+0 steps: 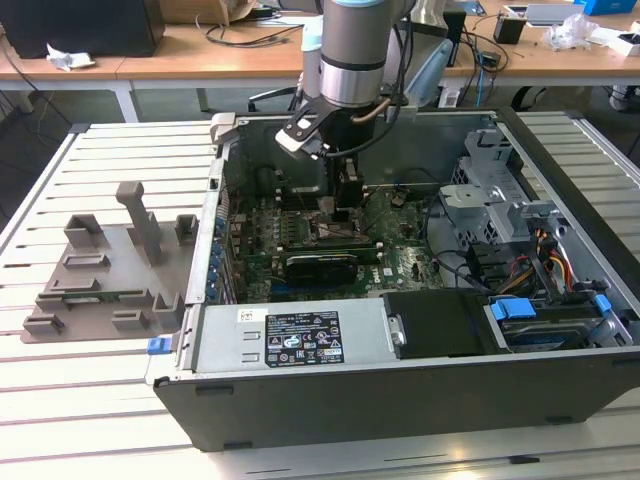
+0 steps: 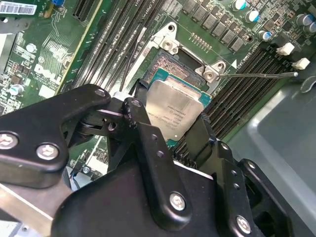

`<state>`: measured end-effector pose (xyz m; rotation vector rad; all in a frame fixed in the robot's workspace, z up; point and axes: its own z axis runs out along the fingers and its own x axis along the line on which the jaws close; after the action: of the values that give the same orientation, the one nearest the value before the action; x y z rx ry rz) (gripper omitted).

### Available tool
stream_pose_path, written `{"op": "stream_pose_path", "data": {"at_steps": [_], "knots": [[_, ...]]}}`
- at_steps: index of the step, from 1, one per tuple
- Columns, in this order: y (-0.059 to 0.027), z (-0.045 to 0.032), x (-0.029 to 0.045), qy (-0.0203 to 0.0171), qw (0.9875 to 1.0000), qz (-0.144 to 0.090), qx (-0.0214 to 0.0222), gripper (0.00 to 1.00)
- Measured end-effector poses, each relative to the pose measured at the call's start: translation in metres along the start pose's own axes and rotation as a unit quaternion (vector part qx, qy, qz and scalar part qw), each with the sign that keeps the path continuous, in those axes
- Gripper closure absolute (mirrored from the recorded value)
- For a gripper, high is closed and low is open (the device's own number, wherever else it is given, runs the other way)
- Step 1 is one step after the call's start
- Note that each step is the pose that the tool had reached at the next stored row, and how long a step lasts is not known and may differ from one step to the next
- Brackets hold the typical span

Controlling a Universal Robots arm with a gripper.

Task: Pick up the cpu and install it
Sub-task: 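Place the cpu into insertion slot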

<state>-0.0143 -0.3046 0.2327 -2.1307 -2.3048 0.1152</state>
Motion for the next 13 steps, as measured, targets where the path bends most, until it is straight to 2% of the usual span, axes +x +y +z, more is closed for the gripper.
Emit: {"op": "stream_pose_path", "data": {"at_steps": [1, 2, 3, 13], "knots": [[0.0003, 0.0062, 0.0003, 0.0000, 1.0000, 0.000, 0.0000, 0.45], [0.0008, 0.0152, 0.0007, 0.0003, 0.9999, 0.013, 0.0007, 0.45], [0.0009, 0.0193, -0.0011, 0.0013, 0.9993, 0.037, 0.0019, 0.45], [0.0020, 0.0288, -0.0023, 0.0015, 0.9992, 0.039, 0.0020, 0.45]]}}
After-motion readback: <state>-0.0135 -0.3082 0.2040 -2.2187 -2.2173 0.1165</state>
